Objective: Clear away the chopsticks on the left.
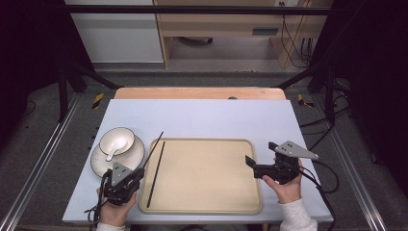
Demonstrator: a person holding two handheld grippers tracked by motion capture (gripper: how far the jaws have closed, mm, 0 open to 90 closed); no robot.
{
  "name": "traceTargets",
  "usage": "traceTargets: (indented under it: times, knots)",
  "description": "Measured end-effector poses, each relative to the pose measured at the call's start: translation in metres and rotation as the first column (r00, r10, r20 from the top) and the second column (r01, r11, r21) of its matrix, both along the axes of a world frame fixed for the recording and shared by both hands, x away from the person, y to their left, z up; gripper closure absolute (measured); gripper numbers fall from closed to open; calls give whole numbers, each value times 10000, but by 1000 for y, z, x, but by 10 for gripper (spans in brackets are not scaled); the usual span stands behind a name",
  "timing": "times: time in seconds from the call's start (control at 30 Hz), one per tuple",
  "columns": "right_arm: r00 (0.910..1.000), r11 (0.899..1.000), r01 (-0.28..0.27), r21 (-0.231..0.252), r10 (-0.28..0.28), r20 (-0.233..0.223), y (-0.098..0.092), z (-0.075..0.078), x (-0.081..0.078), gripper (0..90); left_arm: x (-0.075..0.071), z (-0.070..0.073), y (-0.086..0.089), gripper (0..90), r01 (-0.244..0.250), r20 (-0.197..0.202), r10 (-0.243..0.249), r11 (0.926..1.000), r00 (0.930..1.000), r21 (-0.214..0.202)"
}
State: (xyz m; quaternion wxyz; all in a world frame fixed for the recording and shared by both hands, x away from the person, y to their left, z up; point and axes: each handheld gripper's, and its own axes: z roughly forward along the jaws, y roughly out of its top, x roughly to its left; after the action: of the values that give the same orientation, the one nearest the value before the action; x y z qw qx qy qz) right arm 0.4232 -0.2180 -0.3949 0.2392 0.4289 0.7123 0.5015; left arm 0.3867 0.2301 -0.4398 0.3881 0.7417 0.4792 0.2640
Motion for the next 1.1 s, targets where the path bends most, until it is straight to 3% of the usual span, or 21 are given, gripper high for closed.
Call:
traceTargets:
  times: [0.23, 0.43, 0.53, 1.0, 1.1]
  knots:
    - [10000, 10000, -15, 56, 15, -5, 0, 0, -1, 29, -2, 0, -14, 849, -350, 91, 354, 9986, 9993, -398]
    - [10000, 9999, -48, 96, 48, -25, 1, 1, -1, 28, -5, 0, -21, 849, -516, 174, 523, 9980, 9985, -374]
    - [10000, 9999, -34, 147, 34, 7, 0, 2, -2, 29, -6, 1, -22, 849, -639, 209, 652, 9964, 9977, -556]
    - [10000, 9997, -67, 248, 65, 72, -2, 4, -3, 28, -12, 0, -35, 849, -1201, 299, 1245, 9856, 9918, -1188]
    - [9999, 9997, -90, 225, 89, 67, -1, 3, -3, 28, -13, -3, -37, 849, -1307, 304, 1367, 9798, 9901, -1512]
